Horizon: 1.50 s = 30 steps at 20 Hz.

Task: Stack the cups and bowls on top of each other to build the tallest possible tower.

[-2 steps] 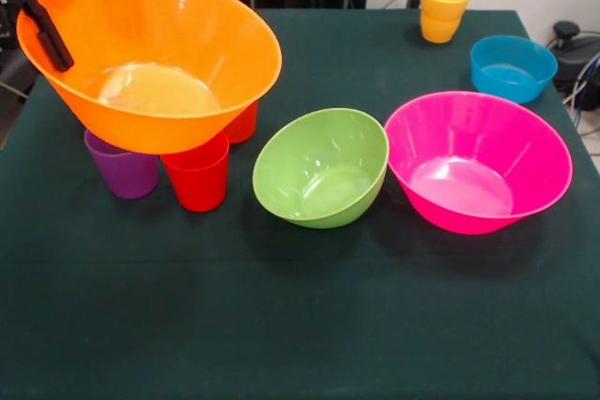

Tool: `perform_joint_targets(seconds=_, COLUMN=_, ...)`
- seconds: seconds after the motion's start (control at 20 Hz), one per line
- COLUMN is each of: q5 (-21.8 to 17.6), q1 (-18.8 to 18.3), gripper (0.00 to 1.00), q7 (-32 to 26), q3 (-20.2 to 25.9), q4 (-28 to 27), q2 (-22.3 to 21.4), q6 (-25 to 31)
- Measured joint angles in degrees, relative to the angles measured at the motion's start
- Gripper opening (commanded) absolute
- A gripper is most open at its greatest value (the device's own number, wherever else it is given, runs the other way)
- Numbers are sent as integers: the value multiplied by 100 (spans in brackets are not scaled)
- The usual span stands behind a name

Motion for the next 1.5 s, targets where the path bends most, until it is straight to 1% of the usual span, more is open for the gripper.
perform_joint_targets(seconds=0.65, q5=0, q1=-10, gripper=0, q7=0, q3=0, q4=15, q2=216, q6=-211)
perform_joint_targets(seconds=0.9, q5=0, q1=-21, gripper=0, q7=0, q3=0, q4=35, q2=228, q6=-335)
perform_joint_targets(seconds=1.5, q5=0, q1=-36, gripper=0, q7=0, q3=-17, q4=69, q2=223, q6=-349)
